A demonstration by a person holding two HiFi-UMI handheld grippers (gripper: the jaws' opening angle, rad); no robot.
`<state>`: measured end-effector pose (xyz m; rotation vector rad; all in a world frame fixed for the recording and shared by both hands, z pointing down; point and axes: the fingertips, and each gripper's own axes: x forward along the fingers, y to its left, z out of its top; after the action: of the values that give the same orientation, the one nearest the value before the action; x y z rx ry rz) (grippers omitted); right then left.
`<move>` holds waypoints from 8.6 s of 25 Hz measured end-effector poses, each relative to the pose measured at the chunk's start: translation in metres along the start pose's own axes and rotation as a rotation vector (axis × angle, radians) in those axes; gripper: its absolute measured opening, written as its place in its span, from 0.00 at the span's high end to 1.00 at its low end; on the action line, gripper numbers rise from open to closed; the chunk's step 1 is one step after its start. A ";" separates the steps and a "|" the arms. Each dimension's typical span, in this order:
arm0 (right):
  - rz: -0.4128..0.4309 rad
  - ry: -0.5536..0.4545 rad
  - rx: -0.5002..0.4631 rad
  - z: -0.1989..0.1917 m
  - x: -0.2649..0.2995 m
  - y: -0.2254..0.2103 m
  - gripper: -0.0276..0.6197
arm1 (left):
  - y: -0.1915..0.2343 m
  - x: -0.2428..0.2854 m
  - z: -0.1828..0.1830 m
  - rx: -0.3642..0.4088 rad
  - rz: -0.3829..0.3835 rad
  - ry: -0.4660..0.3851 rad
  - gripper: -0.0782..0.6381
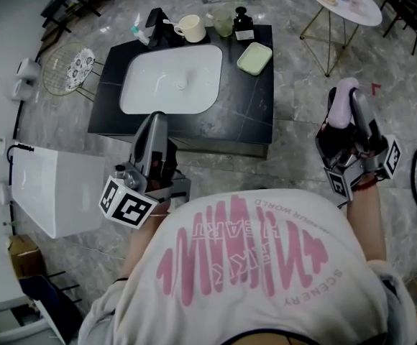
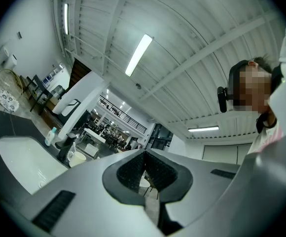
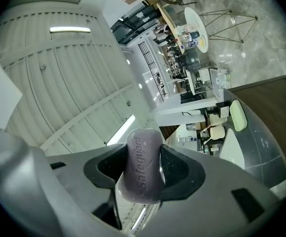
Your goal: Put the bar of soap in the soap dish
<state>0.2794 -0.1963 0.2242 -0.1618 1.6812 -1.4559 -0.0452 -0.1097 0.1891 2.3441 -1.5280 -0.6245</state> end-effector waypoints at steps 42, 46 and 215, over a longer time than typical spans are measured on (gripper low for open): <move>-0.327 -0.168 -0.024 0.010 0.045 -0.190 0.62 | 0.155 0.112 -0.108 -0.191 -0.174 0.417 0.88; -0.343 -0.206 -0.045 0.010 0.063 -0.203 0.62 | 0.183 0.127 -0.106 -0.199 -0.205 0.451 0.88; -1.222 0.965 -1.136 0.022 0.148 -0.403 0.56 | 0.291 -0.003 -0.154 -0.200 0.173 0.616 0.88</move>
<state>0.0325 -0.4247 0.4921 -1.5086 3.4103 -1.0959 -0.2018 -0.2255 0.4544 1.9648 -1.2850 0.0019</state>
